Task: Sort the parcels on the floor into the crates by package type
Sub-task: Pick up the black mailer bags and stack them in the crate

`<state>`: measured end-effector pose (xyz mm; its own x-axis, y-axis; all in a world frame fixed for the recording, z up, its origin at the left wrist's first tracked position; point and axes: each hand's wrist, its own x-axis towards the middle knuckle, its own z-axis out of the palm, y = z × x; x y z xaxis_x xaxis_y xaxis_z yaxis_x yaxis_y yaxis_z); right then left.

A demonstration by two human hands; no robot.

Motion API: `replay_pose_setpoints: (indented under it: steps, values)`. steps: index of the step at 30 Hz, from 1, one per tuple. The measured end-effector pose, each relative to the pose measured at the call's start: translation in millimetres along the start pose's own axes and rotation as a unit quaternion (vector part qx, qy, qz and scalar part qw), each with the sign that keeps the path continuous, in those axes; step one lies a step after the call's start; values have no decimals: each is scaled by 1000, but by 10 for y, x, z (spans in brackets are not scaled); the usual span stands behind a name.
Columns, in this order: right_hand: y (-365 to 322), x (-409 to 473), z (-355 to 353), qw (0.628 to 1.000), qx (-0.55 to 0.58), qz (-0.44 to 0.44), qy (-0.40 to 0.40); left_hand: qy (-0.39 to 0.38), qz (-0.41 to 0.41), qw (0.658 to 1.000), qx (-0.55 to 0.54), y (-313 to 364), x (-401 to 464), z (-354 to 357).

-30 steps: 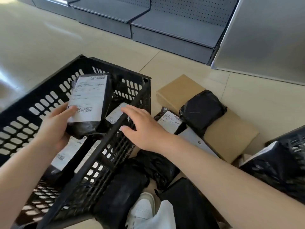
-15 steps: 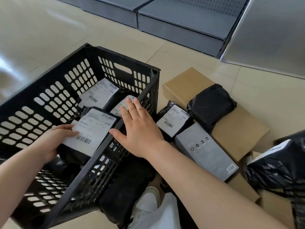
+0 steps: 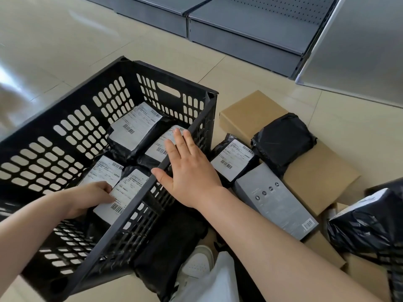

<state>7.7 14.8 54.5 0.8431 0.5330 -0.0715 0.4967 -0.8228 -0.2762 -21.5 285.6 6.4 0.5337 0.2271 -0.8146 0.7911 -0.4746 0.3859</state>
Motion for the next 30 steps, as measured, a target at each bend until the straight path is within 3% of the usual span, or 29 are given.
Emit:
replay_pose_setpoints:
  steps: [8, 15, 30]
  values:
    - [6, -7, 22, 1000, 5, 0, 5, 12, 32, 982, 183, -161, 264, 108]
    - [15, -4, 19, 1000, 6, 4, 1, 76, 51, 911, 402, -114, 302, 230]
    - [63, 28, -54, 999, 42, -3, -23, 121, 98, 902, 404, -131, 262, 341]
